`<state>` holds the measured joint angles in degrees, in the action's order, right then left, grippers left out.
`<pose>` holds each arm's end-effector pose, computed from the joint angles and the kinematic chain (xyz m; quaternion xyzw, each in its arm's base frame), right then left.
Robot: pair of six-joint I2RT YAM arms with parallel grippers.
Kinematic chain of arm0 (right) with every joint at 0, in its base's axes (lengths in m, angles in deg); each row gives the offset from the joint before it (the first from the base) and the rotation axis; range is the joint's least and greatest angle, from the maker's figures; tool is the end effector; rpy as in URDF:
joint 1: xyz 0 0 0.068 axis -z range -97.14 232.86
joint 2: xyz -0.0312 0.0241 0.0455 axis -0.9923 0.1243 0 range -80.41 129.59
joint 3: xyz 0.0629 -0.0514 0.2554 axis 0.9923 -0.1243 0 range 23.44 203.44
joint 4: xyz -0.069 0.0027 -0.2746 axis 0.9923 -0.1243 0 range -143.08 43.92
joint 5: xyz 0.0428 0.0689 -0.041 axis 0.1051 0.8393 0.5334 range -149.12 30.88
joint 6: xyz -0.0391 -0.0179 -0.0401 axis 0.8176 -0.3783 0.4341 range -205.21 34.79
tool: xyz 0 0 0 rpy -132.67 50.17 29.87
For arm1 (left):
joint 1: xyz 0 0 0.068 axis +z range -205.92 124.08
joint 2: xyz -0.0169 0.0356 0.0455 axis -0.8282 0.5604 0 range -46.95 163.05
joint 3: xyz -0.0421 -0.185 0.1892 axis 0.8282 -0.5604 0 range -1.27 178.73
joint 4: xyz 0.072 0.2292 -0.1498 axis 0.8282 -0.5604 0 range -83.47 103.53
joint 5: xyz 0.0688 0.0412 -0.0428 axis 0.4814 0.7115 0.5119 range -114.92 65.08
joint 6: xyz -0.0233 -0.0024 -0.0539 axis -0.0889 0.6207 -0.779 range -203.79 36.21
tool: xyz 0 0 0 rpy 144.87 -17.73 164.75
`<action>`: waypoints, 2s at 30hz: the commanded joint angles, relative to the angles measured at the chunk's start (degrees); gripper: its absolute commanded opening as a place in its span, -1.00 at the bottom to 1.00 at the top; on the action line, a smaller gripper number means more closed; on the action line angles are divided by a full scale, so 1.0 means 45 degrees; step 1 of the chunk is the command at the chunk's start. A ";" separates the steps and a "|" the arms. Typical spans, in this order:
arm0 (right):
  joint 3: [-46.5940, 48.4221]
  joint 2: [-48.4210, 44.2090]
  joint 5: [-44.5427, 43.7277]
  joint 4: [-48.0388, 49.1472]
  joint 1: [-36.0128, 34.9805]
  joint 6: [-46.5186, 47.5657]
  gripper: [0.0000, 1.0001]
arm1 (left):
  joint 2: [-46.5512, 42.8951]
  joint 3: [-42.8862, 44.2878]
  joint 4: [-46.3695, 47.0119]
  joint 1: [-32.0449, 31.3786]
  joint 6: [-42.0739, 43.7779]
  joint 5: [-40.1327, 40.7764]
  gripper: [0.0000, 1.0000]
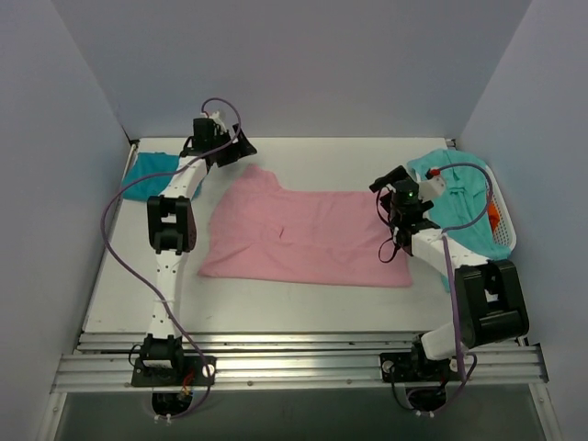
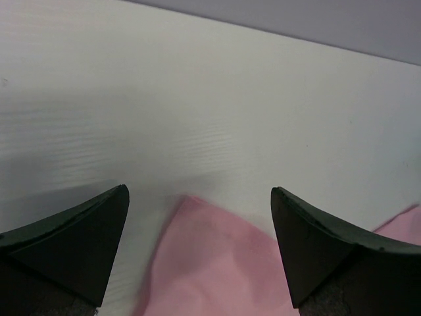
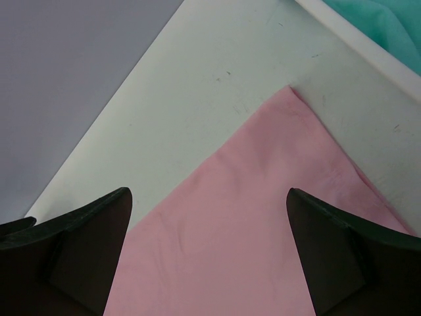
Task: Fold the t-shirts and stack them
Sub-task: Grap the side of the flattened tshirt furthest away from the robot with both arms
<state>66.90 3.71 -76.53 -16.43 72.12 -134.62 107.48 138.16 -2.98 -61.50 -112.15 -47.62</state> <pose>0.3447 0.0525 0.2201 0.3434 0.6879 0.2140 0.6026 0.6200 -0.0770 0.1547 -0.0747 0.8576 -0.3041 0.4080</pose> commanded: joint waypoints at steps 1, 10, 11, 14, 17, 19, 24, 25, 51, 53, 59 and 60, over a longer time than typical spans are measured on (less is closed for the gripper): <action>-0.0185 -0.0196 0.0275 0.0443 0.0180 0.0062 0.99 | 0.0038 0.0109 -0.0588 -0.0340 0.0326 -0.0386 0.96; -0.0498 -0.0353 0.0841 0.0697 0.0532 -0.0094 0.99 | 0.0057 -0.0380 -0.1037 -0.1044 0.0989 0.0161 0.96; -0.0518 -0.0353 0.0880 0.0716 0.0551 -0.0095 0.99 | 0.0019 -0.0400 -0.1037 -0.1064 0.1009 0.0200 0.96; -0.0576 -0.0411 0.0939 0.0755 0.0590 -0.0134 0.99 | 0.0018 -0.0419 -0.1115 -0.1103 0.1067 0.0220 0.96; -0.0596 -0.0411 0.0978 0.0736 0.0610 -0.0153 0.99 | -0.0079 -0.0458 -0.1291 -0.1103 0.1223 0.0356 0.97; -0.0615 -0.0372 0.0997 0.0774 0.0629 -0.0173 0.99 | -0.0216 -0.0653 -0.1311 -0.1083 0.1341 0.0512 0.98; -0.0615 -0.0119 0.1153 0.0872 0.0629 -0.0212 0.99 | -0.0528 -0.1297 -0.1292 -0.0889 0.1673 0.1000 0.99; -0.0615 -0.0099 0.1193 0.0930 0.0629 -0.0212 0.99 | -0.0645 -0.1627 -0.1214 -0.0753 0.1576 0.1001 0.99; -0.0498 0.0136 0.1330 0.0989 0.0669 -0.0251 0.99 | -0.0236 -0.1474 -0.1408 -0.0790 0.1009 0.0826 0.76; -0.0537 0.0155 0.1368 0.1028 0.0688 -0.0271 0.99 | -0.0197 -0.1474 -0.1447 -0.0849 0.1029 0.0844 0.74; -0.0635 0.0175 0.1427 0.1087 0.0747 -0.0329 0.99 | -0.0002 -0.1162 -0.1701 -0.0927 0.1048 0.0864 0.65; -0.0635 0.0155 0.1466 0.1106 0.0747 -0.0310 0.99 | 0.0037 -0.1123 -0.1760 -0.0946 0.1068 0.0864 0.65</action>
<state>64.23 4.50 -70.17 -13.24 74.94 -136.08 104.82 131.87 -4.95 -65.17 -107.51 -44.48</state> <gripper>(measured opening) 0.995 0.828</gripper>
